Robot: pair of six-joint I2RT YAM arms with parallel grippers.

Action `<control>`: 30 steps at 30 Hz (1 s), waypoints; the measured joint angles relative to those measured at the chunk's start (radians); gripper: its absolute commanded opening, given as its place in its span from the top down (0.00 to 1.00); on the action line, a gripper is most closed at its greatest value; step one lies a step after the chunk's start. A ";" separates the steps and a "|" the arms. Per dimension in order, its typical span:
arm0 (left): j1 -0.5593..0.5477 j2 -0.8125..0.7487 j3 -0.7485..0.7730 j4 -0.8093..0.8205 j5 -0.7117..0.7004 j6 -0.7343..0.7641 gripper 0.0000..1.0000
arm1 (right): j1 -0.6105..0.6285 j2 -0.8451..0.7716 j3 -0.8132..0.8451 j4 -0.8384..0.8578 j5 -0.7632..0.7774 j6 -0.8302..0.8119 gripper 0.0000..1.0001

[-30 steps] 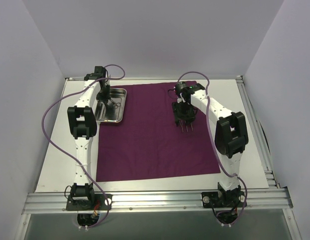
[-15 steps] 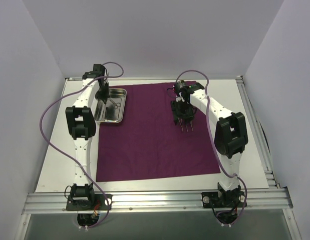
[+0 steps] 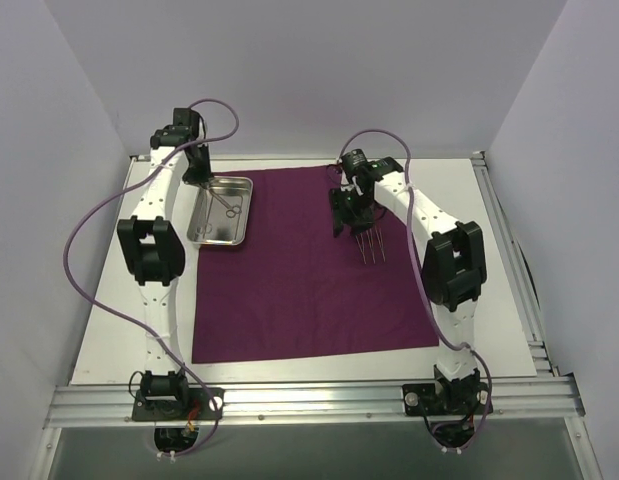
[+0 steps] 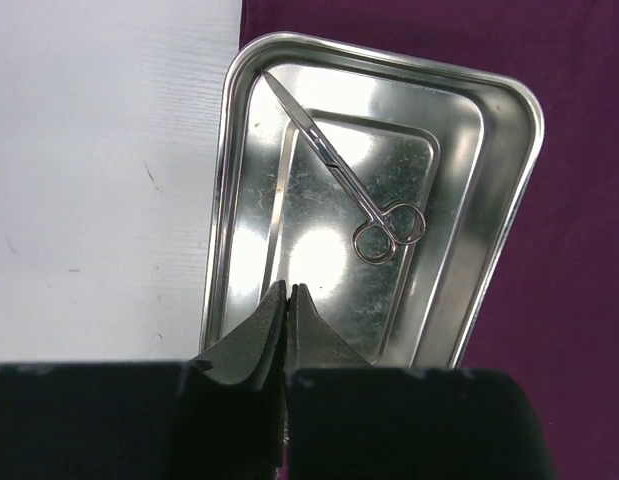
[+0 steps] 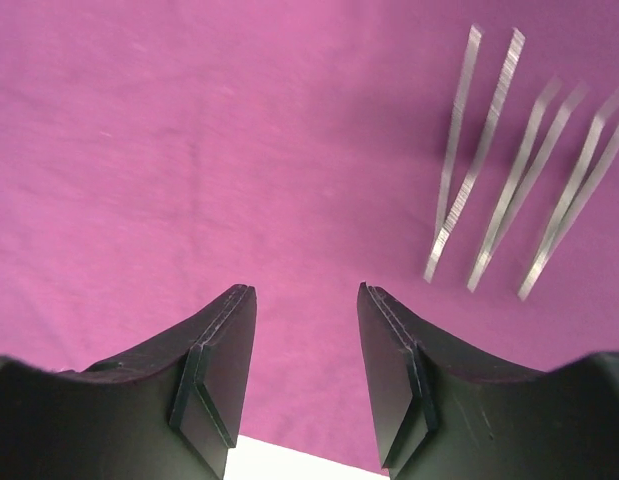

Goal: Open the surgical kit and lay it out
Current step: Pick up the medical item from the container, then place the medical item in the surgical kit.

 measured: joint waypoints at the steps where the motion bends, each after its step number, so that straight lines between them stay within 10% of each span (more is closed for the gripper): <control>1: 0.000 -0.009 0.000 -0.001 0.001 -0.004 0.98 | 0.001 0.004 0.008 0.009 -0.013 0.002 0.55; 30: -0.136 -0.594 -0.550 0.080 0.219 -0.354 0.98 | 0.218 -0.037 0.040 0.611 -0.248 0.173 0.30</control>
